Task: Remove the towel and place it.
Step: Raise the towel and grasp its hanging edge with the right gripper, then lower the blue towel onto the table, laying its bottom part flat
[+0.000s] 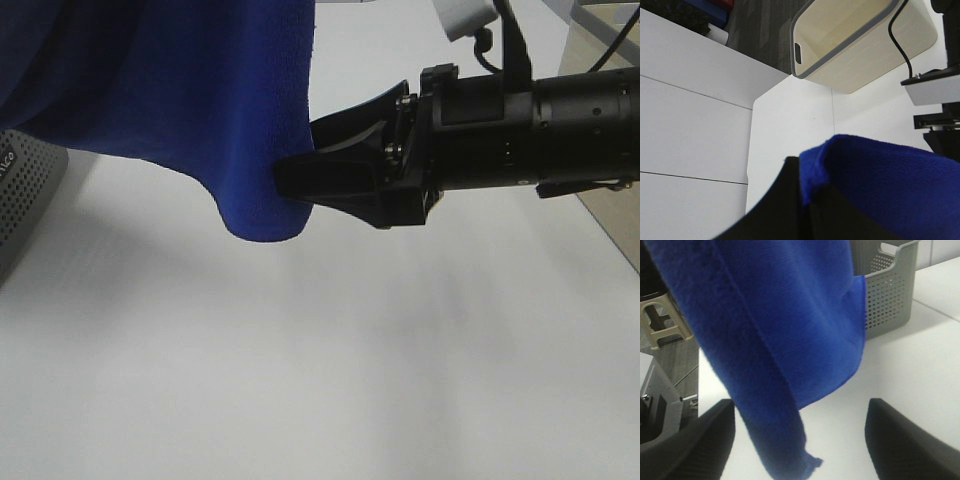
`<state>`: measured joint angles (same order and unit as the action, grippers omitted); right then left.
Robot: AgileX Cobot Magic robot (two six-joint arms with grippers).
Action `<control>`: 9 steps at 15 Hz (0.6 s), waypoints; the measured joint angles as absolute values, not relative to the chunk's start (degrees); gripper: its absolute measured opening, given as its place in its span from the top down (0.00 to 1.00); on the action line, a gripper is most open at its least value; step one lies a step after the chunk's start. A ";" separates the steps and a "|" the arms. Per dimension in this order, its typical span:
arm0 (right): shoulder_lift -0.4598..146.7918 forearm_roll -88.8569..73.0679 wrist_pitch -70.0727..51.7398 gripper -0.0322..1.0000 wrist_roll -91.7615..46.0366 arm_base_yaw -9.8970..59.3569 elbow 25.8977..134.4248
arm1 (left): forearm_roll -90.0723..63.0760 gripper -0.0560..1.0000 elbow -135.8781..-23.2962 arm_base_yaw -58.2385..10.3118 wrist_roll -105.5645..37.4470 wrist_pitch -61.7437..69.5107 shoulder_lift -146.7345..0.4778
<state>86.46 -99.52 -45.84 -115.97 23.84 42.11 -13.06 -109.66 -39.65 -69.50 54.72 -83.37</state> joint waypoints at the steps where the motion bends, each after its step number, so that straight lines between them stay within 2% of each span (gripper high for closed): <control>1: 86.52 -99.47 -45.84 0.29 -116.02 25.27 42.11 | -13.01 0.95 -109.66 -39.65 -69.50 54.32 -83.37; 4: 86.52 -99.41 -43.66 0.34 -116.37 28.13 42.11 | -12.38 0.95 -109.66 -39.65 -69.50 54.26 -83.37; 5: 86.52 -99.47 -43.14 0.40 -116.37 28.13 42.11 | -12.20 0.95 -109.66 -39.65 -69.50 54.26 -83.37; 9: 86.52 -96.49 -42.17 0.73 -115.16 28.13 42.11 | -9.34 0.95 -109.66 -39.65 -68.53 54.60 -83.37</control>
<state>86.52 -96.49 -42.17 -115.16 28.13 42.11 -9.34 -109.66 -39.65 -68.53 54.60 -83.37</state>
